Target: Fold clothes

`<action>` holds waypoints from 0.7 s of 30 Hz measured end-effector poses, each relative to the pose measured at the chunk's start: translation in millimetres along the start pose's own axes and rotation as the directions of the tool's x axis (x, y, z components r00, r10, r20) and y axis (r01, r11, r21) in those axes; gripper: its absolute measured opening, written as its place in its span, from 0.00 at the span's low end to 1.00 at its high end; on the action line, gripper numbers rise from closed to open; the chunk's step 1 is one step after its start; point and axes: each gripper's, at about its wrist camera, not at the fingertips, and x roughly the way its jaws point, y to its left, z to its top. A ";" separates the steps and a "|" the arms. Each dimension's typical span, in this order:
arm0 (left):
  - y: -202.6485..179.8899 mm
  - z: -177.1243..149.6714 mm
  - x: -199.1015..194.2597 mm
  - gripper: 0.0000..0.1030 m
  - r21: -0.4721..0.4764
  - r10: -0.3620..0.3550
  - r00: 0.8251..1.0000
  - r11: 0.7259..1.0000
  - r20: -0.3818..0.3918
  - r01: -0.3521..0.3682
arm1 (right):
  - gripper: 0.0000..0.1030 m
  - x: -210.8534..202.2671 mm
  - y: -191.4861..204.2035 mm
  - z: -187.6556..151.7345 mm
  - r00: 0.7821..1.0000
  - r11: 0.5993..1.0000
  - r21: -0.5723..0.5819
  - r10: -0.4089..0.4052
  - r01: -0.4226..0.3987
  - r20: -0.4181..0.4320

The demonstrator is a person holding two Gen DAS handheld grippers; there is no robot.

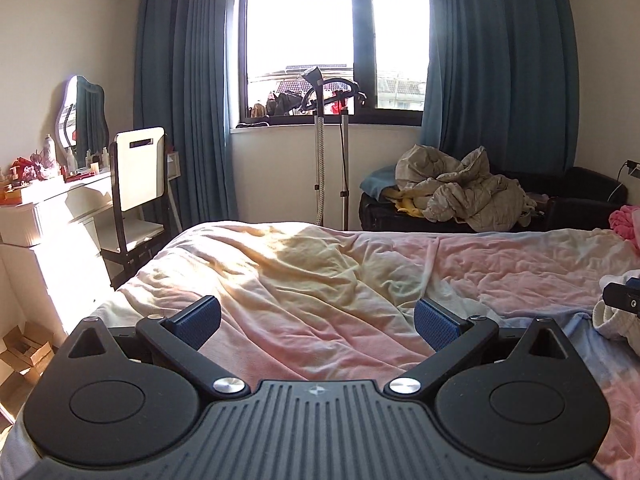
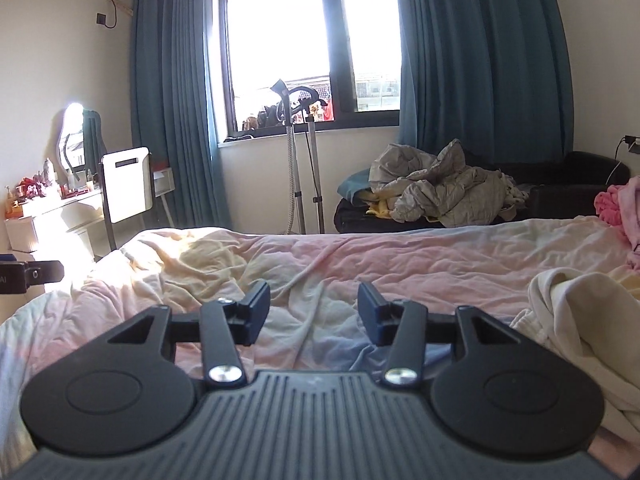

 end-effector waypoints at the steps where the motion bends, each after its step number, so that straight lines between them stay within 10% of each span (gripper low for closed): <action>1: 0.0 -2.8 1.4 1.00 -0.002 0.006 1.000 1.000 -0.002 -0.006 | 0.51 1.5 -0.5 -4.0 1.000 1.000 0.004 -0.001 0.001 0.000; 10: -3.4 -10.1 9.2 1.00 -0.011 0.049 0.999 0.999 0.018 -0.049 | 0.54 23.5 0.3 -32.1 0.999 1.000 -0.021 -0.005 0.004 -0.039; 21: -12.9 -16.8 1.1 1.00 0.011 0.004 0.999 1.000 0.041 -0.005 | 0.84 20.8 3.1 -36.8 0.999 0.999 -0.038 -0.029 0.030 0.029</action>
